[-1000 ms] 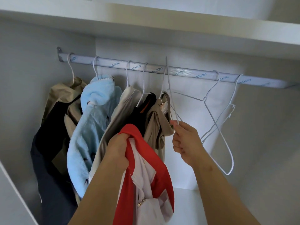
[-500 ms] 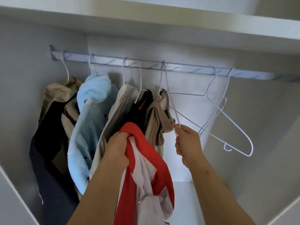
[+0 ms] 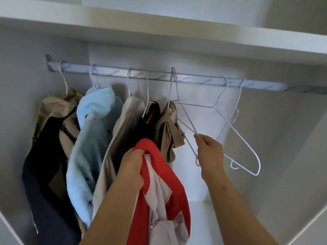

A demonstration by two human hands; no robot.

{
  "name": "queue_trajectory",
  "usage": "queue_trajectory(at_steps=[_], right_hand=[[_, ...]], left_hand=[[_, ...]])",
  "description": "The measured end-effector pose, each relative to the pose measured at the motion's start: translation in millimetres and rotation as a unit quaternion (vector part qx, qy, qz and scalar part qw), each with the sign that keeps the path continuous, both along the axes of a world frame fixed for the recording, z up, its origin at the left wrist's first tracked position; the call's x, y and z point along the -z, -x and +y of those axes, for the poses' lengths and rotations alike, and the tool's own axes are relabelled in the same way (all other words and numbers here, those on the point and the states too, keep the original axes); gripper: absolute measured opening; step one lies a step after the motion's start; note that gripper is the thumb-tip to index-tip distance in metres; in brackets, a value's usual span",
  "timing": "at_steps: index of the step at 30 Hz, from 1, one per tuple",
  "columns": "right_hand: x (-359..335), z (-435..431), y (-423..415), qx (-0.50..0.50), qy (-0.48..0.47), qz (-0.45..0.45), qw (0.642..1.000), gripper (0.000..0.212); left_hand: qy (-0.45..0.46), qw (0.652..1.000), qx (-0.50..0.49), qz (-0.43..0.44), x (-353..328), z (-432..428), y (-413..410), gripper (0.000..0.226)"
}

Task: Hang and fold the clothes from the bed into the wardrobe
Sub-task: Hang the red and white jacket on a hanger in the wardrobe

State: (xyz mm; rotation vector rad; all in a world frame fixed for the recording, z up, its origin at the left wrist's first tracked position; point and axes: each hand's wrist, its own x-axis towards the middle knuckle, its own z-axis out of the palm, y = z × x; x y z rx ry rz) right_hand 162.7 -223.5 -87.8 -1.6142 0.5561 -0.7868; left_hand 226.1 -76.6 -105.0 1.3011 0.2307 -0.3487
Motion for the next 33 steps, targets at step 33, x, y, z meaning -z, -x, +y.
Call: queue_trajectory(at_steps=[33], right_hand=[[23.2,-45.8,0.3,0.102,-0.038,-0.019,0.994,0.033]], left_hand=[[-0.037,0.998,0.042,-0.013,3.0,-46.7,-6.6,0.035]])
